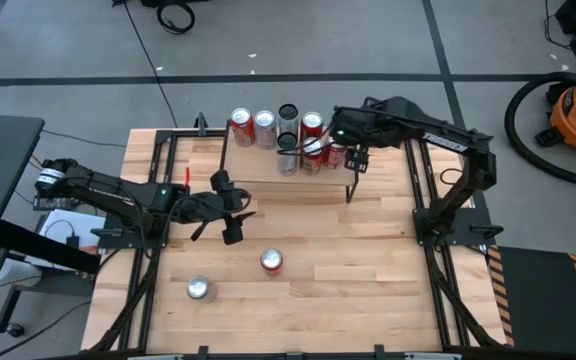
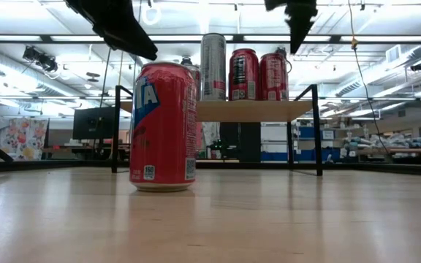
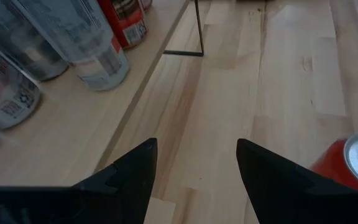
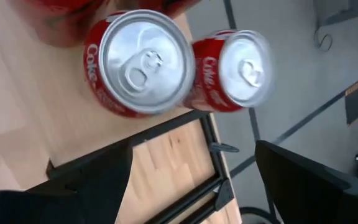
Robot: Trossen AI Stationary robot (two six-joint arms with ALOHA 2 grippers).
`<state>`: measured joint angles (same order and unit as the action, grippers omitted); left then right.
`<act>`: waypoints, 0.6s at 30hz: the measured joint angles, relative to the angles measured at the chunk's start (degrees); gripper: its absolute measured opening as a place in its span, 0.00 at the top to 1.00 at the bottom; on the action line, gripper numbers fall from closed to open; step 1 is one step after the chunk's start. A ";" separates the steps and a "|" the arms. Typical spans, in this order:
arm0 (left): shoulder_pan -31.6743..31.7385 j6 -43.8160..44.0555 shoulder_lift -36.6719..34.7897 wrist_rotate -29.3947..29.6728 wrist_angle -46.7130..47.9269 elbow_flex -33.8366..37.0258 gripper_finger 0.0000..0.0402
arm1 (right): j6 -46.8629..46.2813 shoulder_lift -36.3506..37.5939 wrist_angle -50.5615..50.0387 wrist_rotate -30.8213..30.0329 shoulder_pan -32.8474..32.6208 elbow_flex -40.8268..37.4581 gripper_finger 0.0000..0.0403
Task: Place canned beverage on shelf
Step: Put the red and white soda can on the shelf
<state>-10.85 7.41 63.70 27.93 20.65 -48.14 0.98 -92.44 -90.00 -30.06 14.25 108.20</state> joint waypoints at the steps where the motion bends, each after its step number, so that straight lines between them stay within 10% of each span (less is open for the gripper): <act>1: 0.00 -0.39 0.00 0.18 -0.28 0.00 0.43 | -0.54 0.75 -0.02 -0.24 -0.33 0.00 0.14; 18: -0.02 -0.54 0.00 0.34 -1.17 0.00 0.43 | 18.83 3.47 17.68 14.33 -1.63 -2.76 0.14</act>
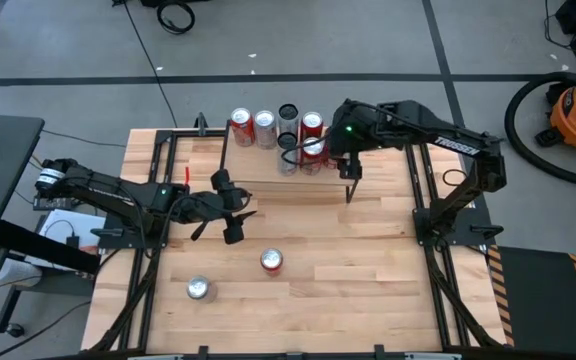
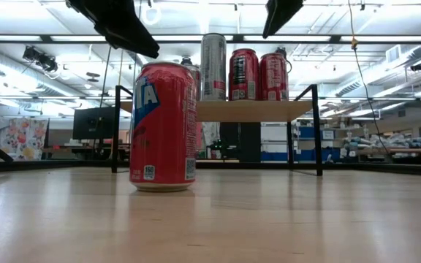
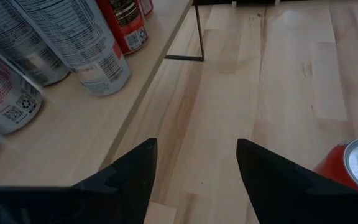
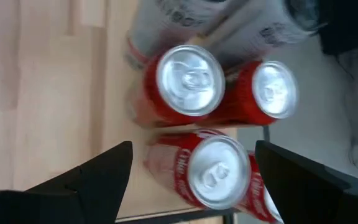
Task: Place canned beverage on shelf
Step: Put the red and white soda can on the shelf
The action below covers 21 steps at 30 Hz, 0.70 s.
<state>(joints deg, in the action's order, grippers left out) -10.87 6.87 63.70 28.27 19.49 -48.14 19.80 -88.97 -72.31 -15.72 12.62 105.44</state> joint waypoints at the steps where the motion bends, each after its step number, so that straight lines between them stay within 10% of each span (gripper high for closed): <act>1: 0.00 0.00 0.00 0.00 0.00 0.00 0.43 | 0.26 0.01 0.91 0.55 0.59 -0.94 0.14; 21: 0.00 -0.04 0.00 0.00 0.42 0.00 0.43 | 1.95 0.00 8.39 10.36 8.70 -7.64 0.14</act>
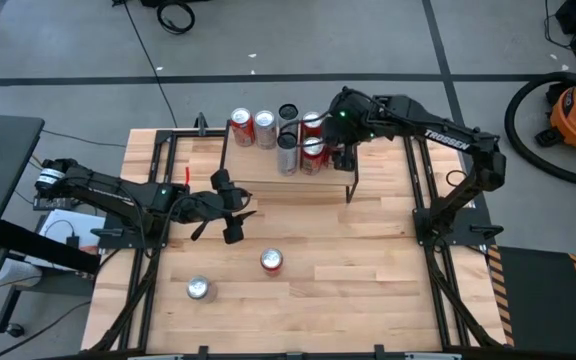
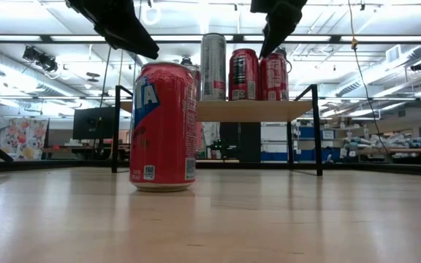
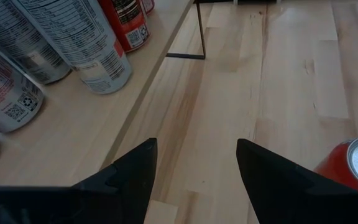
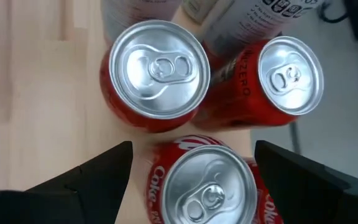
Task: Place canned beverage on shelf
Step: Put the red and white soda can on the shelf
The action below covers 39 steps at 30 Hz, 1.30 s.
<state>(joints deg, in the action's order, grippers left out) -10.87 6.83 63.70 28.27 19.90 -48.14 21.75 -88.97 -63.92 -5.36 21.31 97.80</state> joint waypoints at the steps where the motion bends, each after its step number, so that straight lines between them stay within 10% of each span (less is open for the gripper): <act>1: 0.00 0.00 0.00 0.00 0.02 0.00 0.43 | -0.32 0.00 0.00 0.74 0.29 0.00 0.14; 39: 0.00 1.38 0.00 0.00 0.55 0.00 0.43 | 0.92 0.09 -10.45 -12.48 -4.57 1.20 0.14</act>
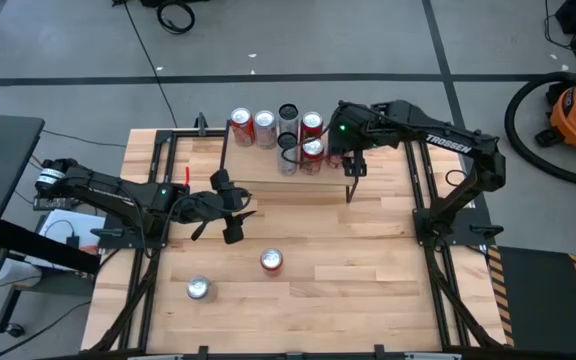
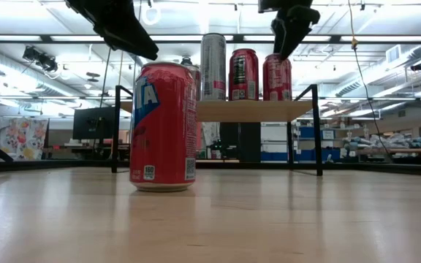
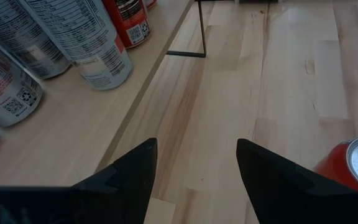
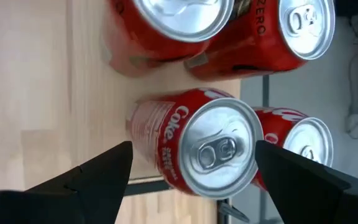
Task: Place canned beverage on shelf
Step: Put the red and white soda can on the shelf
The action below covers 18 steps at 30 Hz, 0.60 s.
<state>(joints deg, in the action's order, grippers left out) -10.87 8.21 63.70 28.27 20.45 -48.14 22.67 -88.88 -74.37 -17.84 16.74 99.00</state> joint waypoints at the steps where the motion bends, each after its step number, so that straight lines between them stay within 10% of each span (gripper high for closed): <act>1: 0.00 0.02 0.00 -0.02 0.00 0.00 0.43 | 0.00 0.01 -0.12 -0.79 -0.44 0.00 0.14; 18: 0.00 0.49 0.00 -0.02 -0.48 0.00 0.43 | -2.63 1.03 1.87 0.52 -1.97 0.02 0.14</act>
<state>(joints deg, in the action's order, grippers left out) -10.87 8.69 63.70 28.25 19.97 -48.14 20.04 -87.85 -72.51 -17.32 14.77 99.02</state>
